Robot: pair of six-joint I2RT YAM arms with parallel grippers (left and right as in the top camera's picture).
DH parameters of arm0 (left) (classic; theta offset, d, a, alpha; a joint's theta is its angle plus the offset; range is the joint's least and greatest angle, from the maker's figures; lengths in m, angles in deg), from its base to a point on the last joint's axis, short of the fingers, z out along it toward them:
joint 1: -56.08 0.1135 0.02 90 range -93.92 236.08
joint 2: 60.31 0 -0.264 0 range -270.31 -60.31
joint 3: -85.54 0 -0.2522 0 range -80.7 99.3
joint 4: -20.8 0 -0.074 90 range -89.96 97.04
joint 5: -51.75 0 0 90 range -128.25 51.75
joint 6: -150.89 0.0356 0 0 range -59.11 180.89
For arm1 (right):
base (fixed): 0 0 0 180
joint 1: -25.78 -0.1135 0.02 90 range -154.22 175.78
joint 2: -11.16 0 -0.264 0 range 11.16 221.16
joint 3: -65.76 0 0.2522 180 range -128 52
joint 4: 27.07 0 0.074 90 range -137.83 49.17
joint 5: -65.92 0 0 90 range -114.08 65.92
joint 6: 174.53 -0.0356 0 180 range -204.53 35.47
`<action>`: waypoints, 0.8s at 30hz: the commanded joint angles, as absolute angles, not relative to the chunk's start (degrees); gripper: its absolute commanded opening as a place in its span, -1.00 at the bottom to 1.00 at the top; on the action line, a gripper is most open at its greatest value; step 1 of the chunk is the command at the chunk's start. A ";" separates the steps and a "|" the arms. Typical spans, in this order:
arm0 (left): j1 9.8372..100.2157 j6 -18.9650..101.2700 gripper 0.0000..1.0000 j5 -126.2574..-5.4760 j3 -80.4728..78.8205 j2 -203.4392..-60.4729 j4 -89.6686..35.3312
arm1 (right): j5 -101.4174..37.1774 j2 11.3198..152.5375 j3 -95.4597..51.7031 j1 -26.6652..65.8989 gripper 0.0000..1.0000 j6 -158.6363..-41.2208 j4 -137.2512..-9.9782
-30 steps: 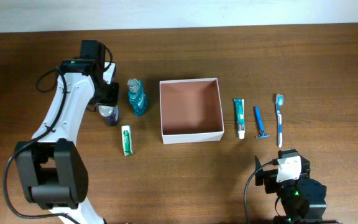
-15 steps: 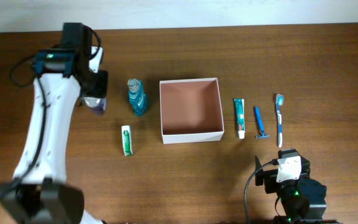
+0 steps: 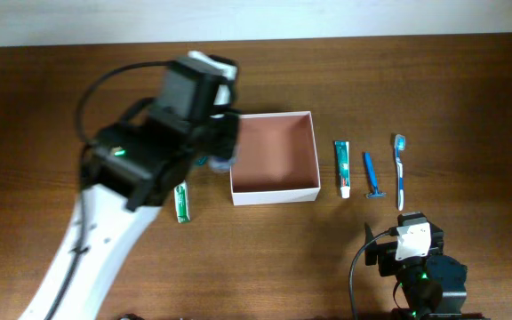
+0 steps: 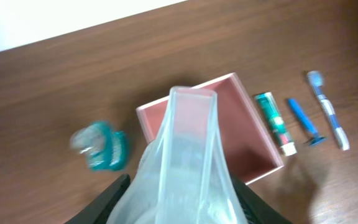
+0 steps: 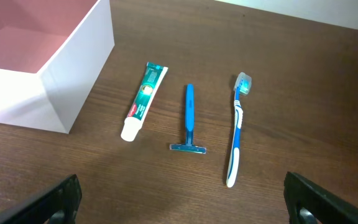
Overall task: Pack container
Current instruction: 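Carry the soap bottle into the white box and release it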
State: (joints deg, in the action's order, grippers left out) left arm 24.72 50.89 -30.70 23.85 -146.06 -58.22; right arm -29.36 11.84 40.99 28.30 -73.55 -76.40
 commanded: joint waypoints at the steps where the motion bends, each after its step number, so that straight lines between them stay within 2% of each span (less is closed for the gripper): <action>1: 20.11 45.08 -0.99 -30.24 25.21 -153.61 -53.01 | -29.46 11.52 41.23 28.06 0.97 -73.37 -76.25; 9: 17.36 43.50 -0.99 -30.52 25.21 -170.59 -40.80 | -29.46 11.52 41.23 28.06 0.97 -73.37 -76.23; 19: 16.83 42.23 -0.96 -30.35 25.21 -179.86 -32.99 | -29.46 11.52 41.23 28.06 0.97 -73.37 -76.23; 23: 16.74 41.99 -0.78 -30.50 25.21 -180.47 -32.16 | -29.46 11.52 41.23 28.06 0.98 -73.37 -76.23; 24: 16.74 41.99 -0.63 -30.52 25.21 -180.47 -32.18 | -29.46 11.52 41.23 28.06 0.97 -73.37 -76.25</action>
